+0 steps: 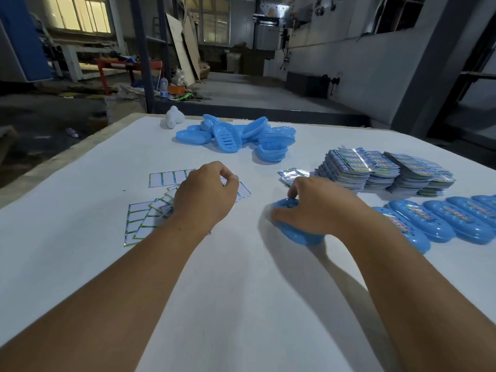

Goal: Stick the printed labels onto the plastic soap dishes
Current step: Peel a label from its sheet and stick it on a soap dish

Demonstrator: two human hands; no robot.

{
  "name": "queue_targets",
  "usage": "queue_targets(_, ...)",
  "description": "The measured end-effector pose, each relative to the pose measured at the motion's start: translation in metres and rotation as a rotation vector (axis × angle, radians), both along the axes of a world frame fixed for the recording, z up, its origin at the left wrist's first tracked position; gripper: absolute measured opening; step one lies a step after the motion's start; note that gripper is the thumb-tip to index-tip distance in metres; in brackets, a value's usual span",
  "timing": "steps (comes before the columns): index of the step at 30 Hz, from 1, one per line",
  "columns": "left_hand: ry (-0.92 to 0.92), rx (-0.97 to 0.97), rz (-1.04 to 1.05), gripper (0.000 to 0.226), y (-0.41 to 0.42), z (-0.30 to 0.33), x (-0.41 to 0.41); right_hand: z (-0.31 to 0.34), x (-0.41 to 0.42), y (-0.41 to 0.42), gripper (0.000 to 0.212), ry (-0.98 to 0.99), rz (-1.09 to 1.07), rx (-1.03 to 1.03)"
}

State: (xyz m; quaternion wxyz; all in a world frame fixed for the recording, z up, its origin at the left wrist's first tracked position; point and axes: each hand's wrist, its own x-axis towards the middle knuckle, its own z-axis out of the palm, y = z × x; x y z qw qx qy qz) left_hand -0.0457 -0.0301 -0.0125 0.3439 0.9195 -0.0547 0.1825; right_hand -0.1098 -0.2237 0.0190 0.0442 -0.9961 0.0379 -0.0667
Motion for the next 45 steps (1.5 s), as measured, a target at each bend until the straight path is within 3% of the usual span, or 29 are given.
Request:
queue_targets(9,0.018,0.017,-0.004,0.015,0.0,0.001,-0.002,0.02,-0.025,-0.046,0.042,0.123,-0.219,0.057)
queue_targets(19,0.028,0.032,-0.006,0.015,0.003,0.002,-0.003,0.02,-0.023,-0.064,0.029,0.092,-0.2,0.023)
queue_targets(24,0.027,0.041,0.004,0.015,0.006,0.004,-0.003,0.017,-0.019,-0.067,0.032,0.079,-0.205,0.039)
queue_targets(27,0.028,0.038,0.021,0.015,0.01,0.004,-0.002,0.013,-0.014,-0.058,0.035,0.022,-0.142,0.122)
queue_targets(32,0.057,0.074,0.044,0.013,0.019,0.004,0.002,-0.004,0.0,-0.025,0.021,-0.133,0.096,0.181)
queue_targets(38,-0.029,0.117,0.032,0.012,0.016,0.005,0.006,-0.021,0.007,-0.001,0.033,-0.185,0.187,0.217)
queue_targets(45,-0.05,0.393,0.005,0.027,-0.008,0.025,0.073,-0.024,0.009,0.0,0.031,-0.23,0.216,0.3)
